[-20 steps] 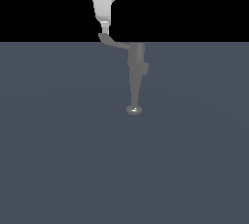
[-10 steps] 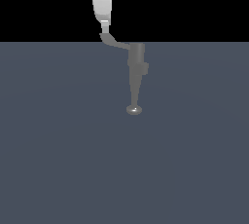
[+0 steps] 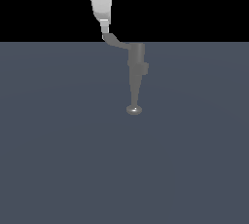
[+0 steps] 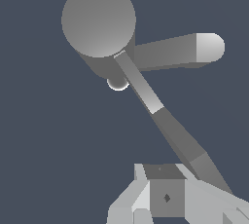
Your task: Turn on the faucet by rotating a designated handle.
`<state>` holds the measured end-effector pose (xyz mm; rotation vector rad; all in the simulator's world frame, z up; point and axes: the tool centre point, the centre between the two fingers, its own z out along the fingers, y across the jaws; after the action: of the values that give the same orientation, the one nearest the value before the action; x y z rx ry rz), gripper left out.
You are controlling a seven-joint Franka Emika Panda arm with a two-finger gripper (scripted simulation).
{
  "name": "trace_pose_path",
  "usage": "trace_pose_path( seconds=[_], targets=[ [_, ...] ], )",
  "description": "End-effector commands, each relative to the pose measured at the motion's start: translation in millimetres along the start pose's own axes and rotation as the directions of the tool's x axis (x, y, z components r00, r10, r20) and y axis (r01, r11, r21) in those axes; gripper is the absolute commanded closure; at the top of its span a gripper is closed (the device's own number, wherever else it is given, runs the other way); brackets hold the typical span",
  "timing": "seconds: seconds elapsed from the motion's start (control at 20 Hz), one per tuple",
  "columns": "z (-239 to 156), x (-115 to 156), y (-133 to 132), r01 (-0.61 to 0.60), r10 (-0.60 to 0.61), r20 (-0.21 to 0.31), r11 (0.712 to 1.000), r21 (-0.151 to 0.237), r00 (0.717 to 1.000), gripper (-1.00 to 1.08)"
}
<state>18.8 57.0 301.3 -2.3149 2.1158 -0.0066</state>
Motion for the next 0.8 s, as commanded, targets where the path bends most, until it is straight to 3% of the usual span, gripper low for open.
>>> trace_pose_path(
  seconds=[0.0, 0.75],
  targets=[
    [0, 6, 5, -0.002, 0.002, 0.000, 1.000, 0.000, 1.000, 1.08],
    [1, 49, 50, -0.003, 0.003, 0.000, 1.000, -0.005, 1.000, 1.08]
  ],
)
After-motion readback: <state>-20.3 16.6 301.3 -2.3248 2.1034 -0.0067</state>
